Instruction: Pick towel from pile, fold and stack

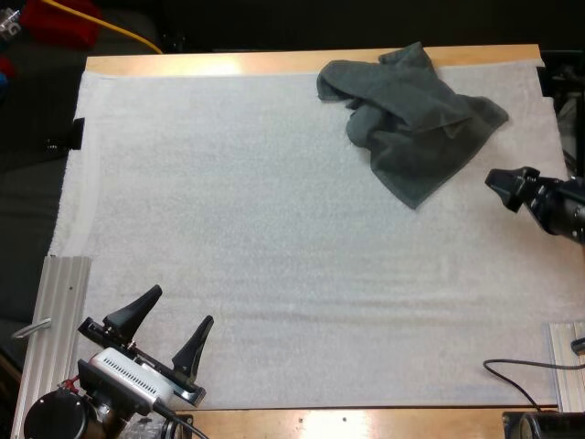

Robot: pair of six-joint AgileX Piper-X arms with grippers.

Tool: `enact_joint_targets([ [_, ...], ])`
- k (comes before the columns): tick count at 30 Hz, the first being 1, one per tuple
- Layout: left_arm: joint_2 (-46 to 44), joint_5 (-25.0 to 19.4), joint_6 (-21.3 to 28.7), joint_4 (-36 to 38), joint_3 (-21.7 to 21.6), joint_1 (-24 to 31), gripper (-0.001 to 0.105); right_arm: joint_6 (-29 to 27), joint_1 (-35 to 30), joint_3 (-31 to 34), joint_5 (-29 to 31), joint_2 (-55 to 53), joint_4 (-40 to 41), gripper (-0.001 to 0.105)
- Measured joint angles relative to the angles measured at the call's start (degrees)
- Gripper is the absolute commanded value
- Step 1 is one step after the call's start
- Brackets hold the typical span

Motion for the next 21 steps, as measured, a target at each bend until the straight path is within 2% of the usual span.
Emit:
enact_joint_targets([
  [11, 0.0, 0.0, 0.0, 0.0, 0.0, 0.0, 0.069, 5.5, 0.3, -1.1, 0.1, 7.5, -6.8, 0.078],
  [17, 0.0, 0.0, 0.0, 0.0, 0.0, 0.0, 0.069, 6.8, 5.0, -1.2, 4.1, 12.9, -11.2, 0.078],
  [21, 0.0, 0.0, 0.0, 0.0, 0.0, 0.0, 0.069, 10.6, 7.7, -1.2, 5.6, 17.5, -15.3, 0.078],
])
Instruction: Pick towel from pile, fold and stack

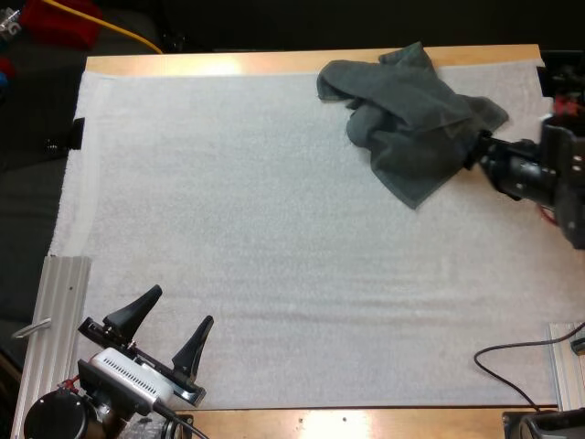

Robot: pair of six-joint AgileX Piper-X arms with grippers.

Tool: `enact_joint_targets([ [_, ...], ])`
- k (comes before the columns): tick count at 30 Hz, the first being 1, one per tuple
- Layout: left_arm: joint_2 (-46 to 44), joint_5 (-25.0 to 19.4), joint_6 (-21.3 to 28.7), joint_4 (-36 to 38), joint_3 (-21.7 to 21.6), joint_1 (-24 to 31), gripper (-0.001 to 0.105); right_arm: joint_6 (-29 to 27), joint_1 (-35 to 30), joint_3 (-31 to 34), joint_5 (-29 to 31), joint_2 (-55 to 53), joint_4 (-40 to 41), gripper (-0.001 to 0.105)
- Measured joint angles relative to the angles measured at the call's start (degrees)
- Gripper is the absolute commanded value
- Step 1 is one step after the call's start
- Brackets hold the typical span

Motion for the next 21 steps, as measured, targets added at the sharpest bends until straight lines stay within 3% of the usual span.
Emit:
enact_joint_targets([
  [12, 0.0, 0.0, 0.0, 0.0, 0.0, 0.0, 0.069, 11.7, 0.4, 0.0, 0.4, 11.9, -13.9, 0.078],
  [21, 0.0, 0.4, 0.0, 1.7, 0.0, 0.0, 0.069, 16.0, 0.4, 0.0, 2.5, 20.1, -22.5, 0.078],
])
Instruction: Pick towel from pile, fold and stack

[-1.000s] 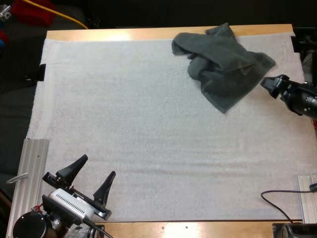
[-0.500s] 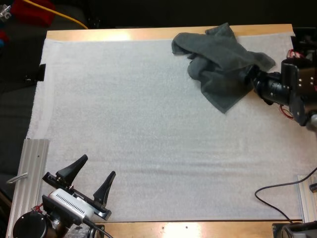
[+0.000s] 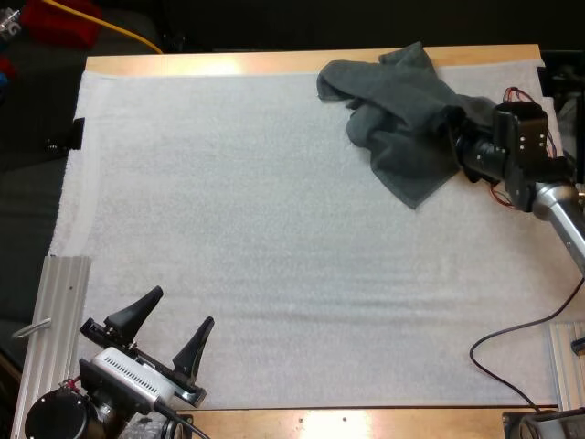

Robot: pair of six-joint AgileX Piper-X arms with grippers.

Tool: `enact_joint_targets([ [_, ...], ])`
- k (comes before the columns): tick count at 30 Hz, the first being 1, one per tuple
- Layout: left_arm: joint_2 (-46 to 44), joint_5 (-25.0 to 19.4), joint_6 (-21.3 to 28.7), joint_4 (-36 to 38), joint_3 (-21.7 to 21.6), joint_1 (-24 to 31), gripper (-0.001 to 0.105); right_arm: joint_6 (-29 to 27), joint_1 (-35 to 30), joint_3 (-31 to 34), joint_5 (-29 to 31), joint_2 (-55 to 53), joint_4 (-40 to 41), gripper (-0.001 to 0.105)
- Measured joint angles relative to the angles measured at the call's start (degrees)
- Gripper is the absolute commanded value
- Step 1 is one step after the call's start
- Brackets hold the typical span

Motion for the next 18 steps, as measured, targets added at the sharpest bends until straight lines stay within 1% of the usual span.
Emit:
enact_joint_targets([
  [4, 0.0, 0.5, 0.0, 0.7, 0.0, 0.0, 0.069, 0.7, 0.0, 0.0, 3.7, 2.7, -3.6, 0.078],
  [7, 0.0, 0.7, 0.0, 1.0, 0.0, 0.0, 0.069, 2.4, -0.1, 0.0, 4.9, 5.0, -7.7, 0.078],
  [15, 0.0, 0.8, 0.0, 1.0, 0.0, 0.0, 0.069, 10.2, -1.8, -0.2, 4.1, 10.8, -19.7, 0.078],
  [18, 0.0, 0.8, 0.0, 1.0, 0.0, 0.0, 0.069, 11.3, -2.6, -1.3, 3.1, 12.8, -21.7, 0.078],
])
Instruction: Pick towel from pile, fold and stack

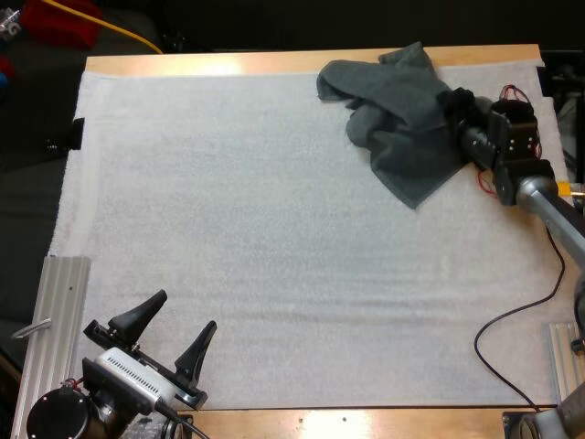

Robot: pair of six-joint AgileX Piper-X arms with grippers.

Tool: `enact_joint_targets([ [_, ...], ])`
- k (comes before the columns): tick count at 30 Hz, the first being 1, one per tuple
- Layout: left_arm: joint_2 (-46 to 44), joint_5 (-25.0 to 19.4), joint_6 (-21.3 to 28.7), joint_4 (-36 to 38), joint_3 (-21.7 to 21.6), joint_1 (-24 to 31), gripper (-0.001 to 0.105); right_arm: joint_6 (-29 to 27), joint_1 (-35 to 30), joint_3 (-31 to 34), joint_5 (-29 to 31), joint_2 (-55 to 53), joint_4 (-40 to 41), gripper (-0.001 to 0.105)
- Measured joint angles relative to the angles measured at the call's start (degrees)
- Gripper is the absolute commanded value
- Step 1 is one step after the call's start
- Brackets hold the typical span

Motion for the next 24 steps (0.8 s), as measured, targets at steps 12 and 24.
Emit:
enact_joint_targets([
  [12, 0.0, 0.0, 0.0, 0.0, 0.0, 0.0, 0.069, 0.7, -0.5, -8.5, -7.7, 7.5, -0.6, 0.067],
  [24, 0.0, 0.0, 0.0, 0.0, 0.0, 0.0, 0.069, -1.0, -0.6, -8.6, -11.7, 7.7, 0.5, 0.002],
])
